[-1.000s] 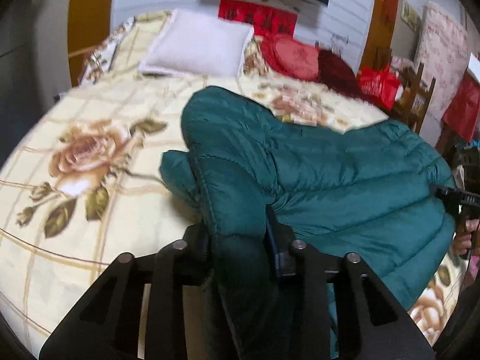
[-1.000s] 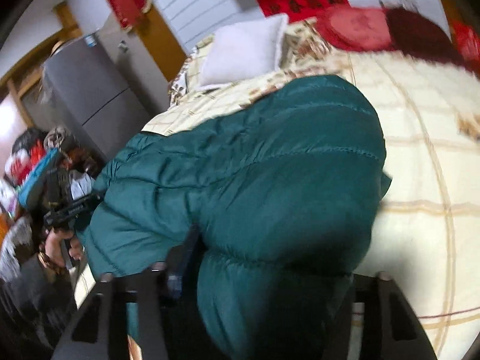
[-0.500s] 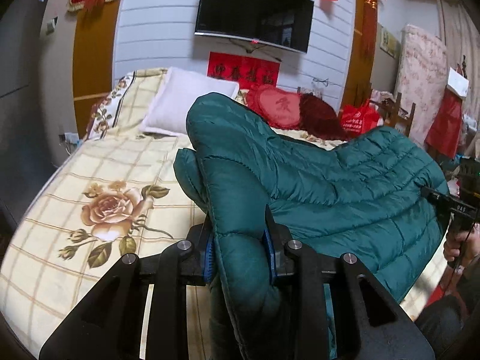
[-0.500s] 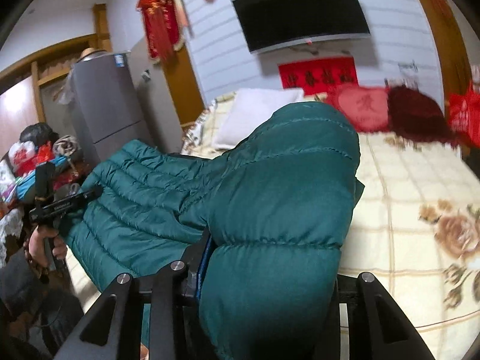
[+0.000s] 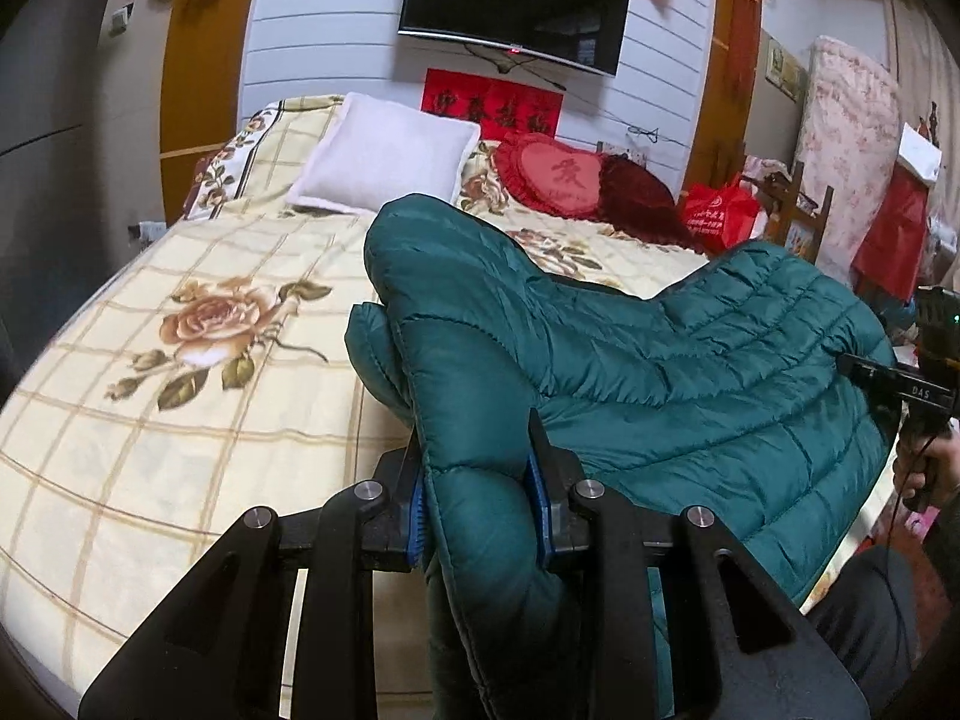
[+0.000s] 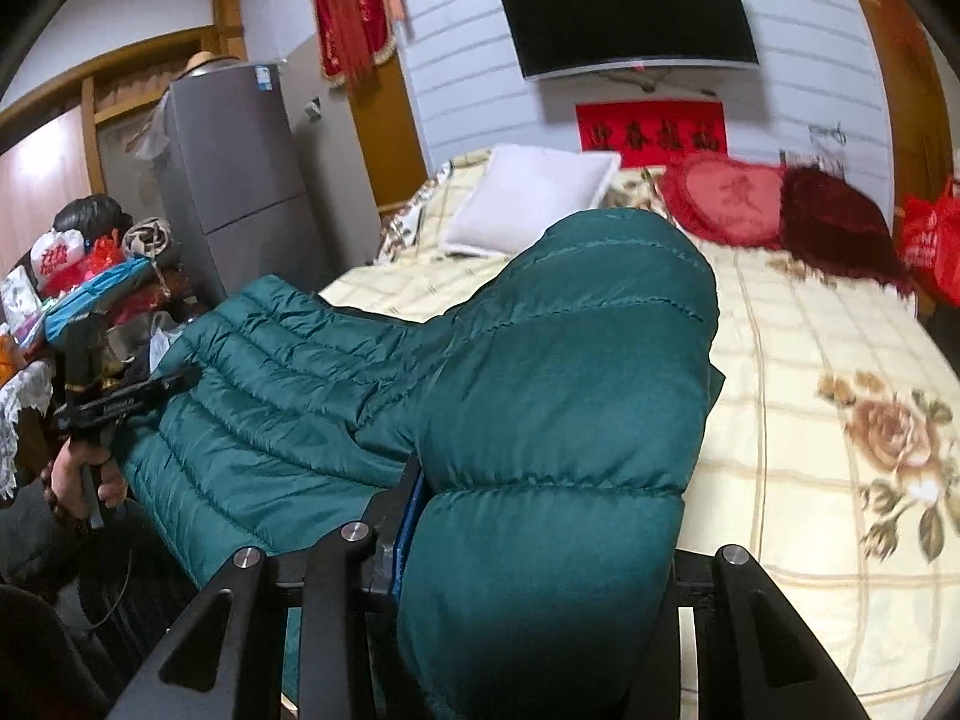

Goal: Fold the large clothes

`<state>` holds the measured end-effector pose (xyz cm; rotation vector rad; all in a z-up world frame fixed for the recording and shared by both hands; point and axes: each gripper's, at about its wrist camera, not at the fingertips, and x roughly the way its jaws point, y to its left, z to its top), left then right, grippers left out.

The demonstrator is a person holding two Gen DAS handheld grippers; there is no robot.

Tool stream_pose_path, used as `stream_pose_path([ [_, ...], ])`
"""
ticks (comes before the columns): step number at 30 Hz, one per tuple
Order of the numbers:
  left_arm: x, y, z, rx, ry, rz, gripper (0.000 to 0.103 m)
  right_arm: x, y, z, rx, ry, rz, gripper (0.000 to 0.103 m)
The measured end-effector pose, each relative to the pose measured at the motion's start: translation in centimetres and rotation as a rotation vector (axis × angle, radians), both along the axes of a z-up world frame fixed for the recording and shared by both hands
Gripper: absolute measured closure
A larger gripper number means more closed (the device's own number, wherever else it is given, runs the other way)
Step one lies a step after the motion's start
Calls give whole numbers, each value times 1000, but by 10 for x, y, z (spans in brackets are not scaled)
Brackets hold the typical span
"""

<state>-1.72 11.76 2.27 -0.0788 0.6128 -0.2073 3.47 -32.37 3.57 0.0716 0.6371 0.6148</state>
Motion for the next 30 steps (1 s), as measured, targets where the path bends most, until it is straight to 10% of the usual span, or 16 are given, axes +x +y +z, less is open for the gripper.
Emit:
stream_pose_path([
  [5, 13, -4, -31, 30, 39, 17, 75, 15, -6, -30, 26, 67, 2, 65],
  [14, 20, 24, -43, -52, 123, 109, 39, 38, -42, -73, 222, 367, -106, 39],
  [24, 42, 25, 10, -102, 35, 198, 33, 8, -59, 5, 128, 198, -387, 38],
  [30, 89, -6, -35, -15, 216, 190, 33, 24, 16, -4, -89, 170, -397, 38],
])
